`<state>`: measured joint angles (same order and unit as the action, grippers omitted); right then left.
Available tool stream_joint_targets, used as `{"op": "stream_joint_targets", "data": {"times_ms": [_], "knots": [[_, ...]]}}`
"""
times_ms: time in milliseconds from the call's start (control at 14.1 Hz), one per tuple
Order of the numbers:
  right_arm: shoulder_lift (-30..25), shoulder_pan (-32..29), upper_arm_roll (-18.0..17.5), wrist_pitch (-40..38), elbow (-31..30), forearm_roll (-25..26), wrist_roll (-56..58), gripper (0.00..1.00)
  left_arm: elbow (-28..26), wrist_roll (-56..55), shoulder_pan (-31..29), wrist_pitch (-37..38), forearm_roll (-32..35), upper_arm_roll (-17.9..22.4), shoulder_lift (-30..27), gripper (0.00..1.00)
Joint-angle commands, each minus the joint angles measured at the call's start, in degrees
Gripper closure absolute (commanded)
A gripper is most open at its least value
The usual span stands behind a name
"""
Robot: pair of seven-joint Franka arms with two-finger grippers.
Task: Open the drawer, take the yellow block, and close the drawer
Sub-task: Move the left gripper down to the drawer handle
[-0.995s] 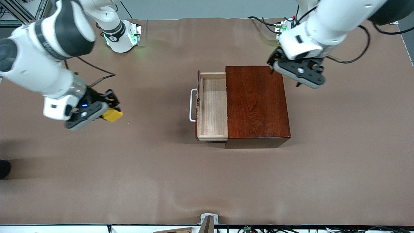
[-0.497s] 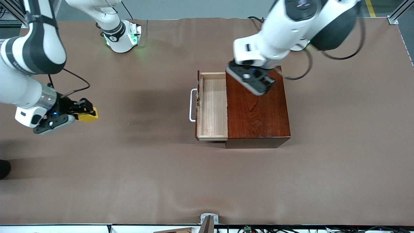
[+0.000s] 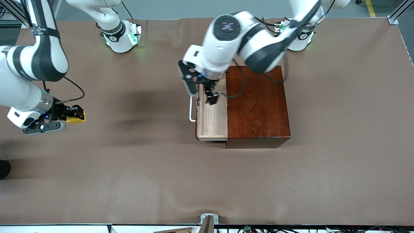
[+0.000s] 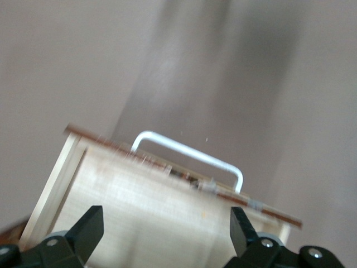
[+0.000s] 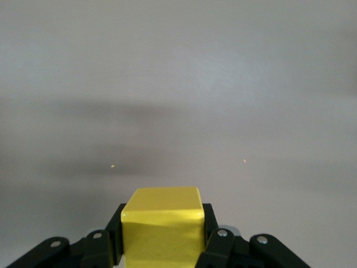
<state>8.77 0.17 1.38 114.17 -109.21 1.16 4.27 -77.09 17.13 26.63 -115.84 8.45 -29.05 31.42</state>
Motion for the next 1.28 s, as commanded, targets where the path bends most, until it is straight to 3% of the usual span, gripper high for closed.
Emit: {"op": "stream_joint_targets", "data": {"times_ms": [0,284,569,782,1208], "knots": [[3.51,-0.70,-0.42,4.11,-0.30,2.35,-5.59,1.00,3.61,3.51,2.98,-3.59,2.88,0.57,5.31,0.00],[8.62,-3.07,-0.42,13.60,-0.39,2.35,-5.59,1.00,3.70,16.41,7.28,-4.31,3.06,4.95,7.34,0.00],[11.87,-5.00,-0.59,18.01,-0.56,1.48,-6.03,1.00,3.70,18.73,13.17,-5.01,2.97,11.46,8.75,0.00],[17.13,-4.74,-0.50,24.59,0.05,-3.53,-6.74,1.00,3.61,20.04,13.10,-5.54,3.06,11.73,9.98,0.00],[20.75,-5.89,-0.68,26.80,0.14,-4.06,-6.12,1.00,3.17,20.93,12.21,-5.45,3.15,13.05,10.16,0.00]]}}
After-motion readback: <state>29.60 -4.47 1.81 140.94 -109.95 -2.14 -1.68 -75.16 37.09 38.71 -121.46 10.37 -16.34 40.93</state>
